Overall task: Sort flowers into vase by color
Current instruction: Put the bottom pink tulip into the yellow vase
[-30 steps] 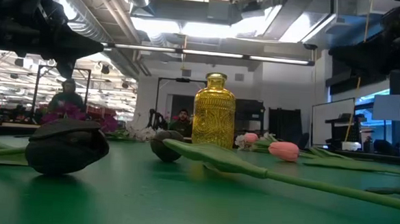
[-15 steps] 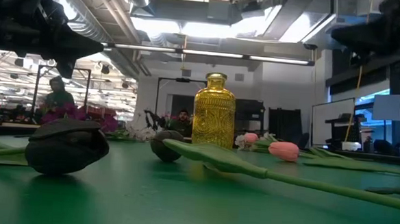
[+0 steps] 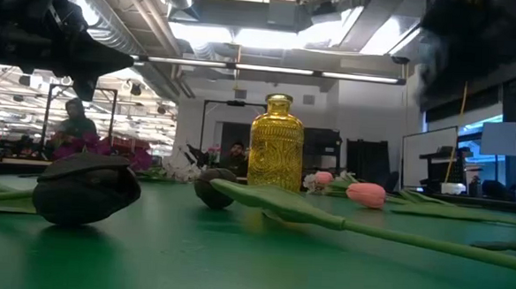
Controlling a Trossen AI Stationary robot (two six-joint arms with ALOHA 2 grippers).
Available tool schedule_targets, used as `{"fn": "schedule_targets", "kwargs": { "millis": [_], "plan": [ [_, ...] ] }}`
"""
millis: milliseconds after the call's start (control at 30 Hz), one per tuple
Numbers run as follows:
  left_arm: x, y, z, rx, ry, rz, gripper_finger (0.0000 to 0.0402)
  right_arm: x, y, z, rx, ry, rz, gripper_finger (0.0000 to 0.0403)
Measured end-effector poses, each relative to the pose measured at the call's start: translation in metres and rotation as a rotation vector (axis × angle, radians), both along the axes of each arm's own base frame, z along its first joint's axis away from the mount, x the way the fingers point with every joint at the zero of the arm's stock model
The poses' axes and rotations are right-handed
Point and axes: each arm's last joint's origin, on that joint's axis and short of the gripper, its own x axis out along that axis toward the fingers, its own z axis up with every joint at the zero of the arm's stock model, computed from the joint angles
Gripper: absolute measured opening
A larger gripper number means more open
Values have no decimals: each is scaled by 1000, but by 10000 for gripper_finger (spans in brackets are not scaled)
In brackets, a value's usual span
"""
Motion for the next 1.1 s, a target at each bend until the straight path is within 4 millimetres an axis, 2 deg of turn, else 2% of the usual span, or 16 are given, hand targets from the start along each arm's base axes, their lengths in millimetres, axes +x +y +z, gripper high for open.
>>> {"fn": "schedule_targets", "kwargs": {
  "millis": [100, 200, 400, 600, 833, 967, 1100],
  "plan": [
    [0, 0, 0, 0, 0, 0, 0, 6, 3, -21, 123, 211, -67, 19],
    [0, 0, 0, 0, 0, -1, 0, 9, 4, -41, 175, 365, -143, 19],
    [0, 0, 0, 0, 0, 0, 0, 16, 8, -58, 258, 498, -116, 26],
    [0, 0, 0, 0, 0, 0, 0, 19, 11, -58, 323, 496, -25, 103],
    [0, 0, 0, 0, 0, 0, 0, 21, 6, -59, 171, 451, -121, 201],
    [0, 0, 0, 0, 0, 0, 0, 23, 5, -60, 162, 446, -167, 223],
    [0, 0, 0, 0, 0, -1, 0, 25, 5, -65, 164, 471, -184, 224]
  ]
}}
